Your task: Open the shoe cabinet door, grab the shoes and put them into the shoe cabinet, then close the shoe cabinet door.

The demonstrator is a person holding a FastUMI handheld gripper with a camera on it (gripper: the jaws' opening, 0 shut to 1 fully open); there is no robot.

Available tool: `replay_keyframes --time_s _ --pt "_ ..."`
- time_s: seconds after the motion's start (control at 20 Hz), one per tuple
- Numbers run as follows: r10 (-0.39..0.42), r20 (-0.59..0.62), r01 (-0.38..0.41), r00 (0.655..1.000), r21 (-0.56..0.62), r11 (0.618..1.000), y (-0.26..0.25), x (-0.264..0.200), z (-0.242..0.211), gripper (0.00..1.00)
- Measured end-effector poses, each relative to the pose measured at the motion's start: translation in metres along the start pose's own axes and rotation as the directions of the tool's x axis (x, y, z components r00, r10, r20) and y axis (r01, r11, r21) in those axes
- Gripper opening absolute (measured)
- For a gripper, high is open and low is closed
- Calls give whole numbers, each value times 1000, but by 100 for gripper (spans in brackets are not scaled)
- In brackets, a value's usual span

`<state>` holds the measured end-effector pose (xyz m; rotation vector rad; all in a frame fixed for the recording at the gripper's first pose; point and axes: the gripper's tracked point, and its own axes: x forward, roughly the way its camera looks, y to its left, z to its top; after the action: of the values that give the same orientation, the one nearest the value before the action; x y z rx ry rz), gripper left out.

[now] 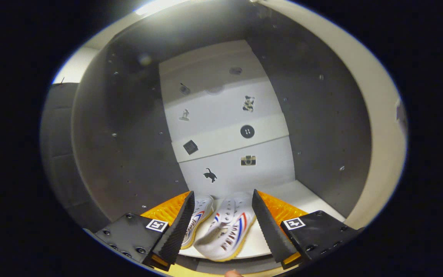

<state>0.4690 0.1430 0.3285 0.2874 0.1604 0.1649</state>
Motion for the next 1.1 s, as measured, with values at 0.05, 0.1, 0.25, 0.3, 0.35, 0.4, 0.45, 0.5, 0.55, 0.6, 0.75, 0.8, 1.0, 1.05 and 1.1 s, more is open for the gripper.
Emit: replay_keyframes --time_s 0.05,0.1,0.25,0.3,0.35,0.4,0.45,0.5,0.55,0.6,0.75,0.8,1.0,1.05,1.1 --pt "13 18 -12 1000 -32 999 6 -18 7 94" --pt "23 33 -21 999 -61 998 13 -38 12 94" --pt "53 35 -48 998 -133 990 27 -101 16 95" --pt "69 33 -63 997 -151 987 32 -120 16 96" --pt "82 30 -76 996 -163 984 36 -140 16 96" --pt "96 30 -90 995 -171 981 38 -160 16 97" --pt "108 30 -101 994 -177 979 39 -178 16 97" --pt "115 31 -108 993 -180 978 38 -195 17 98" --pt "120 35 -111 992 -179 978 36 -213 18 98" --pt "122 39 -114 992 -174 978 34 -230 20 98" --pt "124 39 -116 992 -157 981 19 -274 22 98" --pt "123 40 -115 992 -154 981 13 -287 23 97" --pt "97 38 -89 995 -169 982 -18 -338 26 97" --pt "91 35 -83 995 -172 982 -25 -349 26 97" --pt "91 32 -84 995 -175 981 -31 -361 27 97"
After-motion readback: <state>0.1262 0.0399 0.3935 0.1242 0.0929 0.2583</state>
